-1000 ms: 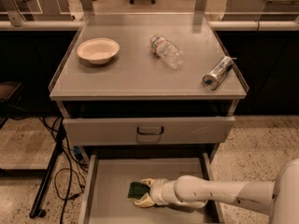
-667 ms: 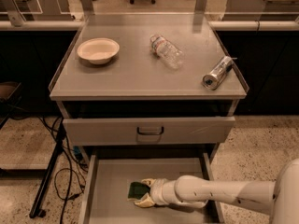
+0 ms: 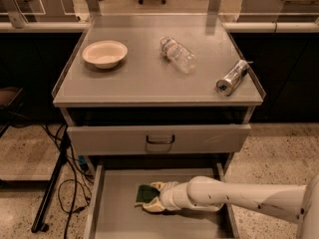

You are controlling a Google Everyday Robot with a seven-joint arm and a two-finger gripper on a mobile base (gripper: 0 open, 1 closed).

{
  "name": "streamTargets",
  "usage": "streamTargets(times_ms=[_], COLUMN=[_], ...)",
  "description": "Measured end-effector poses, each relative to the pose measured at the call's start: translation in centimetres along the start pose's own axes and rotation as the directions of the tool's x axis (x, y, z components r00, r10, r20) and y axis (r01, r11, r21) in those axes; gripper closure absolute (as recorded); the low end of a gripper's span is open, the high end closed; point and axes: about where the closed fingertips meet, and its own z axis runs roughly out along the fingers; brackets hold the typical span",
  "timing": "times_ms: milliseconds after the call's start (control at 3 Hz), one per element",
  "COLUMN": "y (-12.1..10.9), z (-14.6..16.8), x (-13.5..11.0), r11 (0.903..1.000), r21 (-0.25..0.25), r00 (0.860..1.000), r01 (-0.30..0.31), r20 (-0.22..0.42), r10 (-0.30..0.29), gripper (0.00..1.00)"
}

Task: Pick sponge from middle drawer and place on counter

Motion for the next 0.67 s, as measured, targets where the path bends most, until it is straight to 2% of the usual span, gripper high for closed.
streamTargets(times_ms=[333,667], y=[-2.35,-2.35], z=[-2.52,-2.52], x=[-3.27,-3.28], r11=[0.9998,0.9998], r21=[-0.004,-0.004], r00=[1.0,1.0], r01=[0.019,0.019], r20=[-0.014,-0.014], r10=[-0.019,-0.019], gripper=[1.0,1.0])
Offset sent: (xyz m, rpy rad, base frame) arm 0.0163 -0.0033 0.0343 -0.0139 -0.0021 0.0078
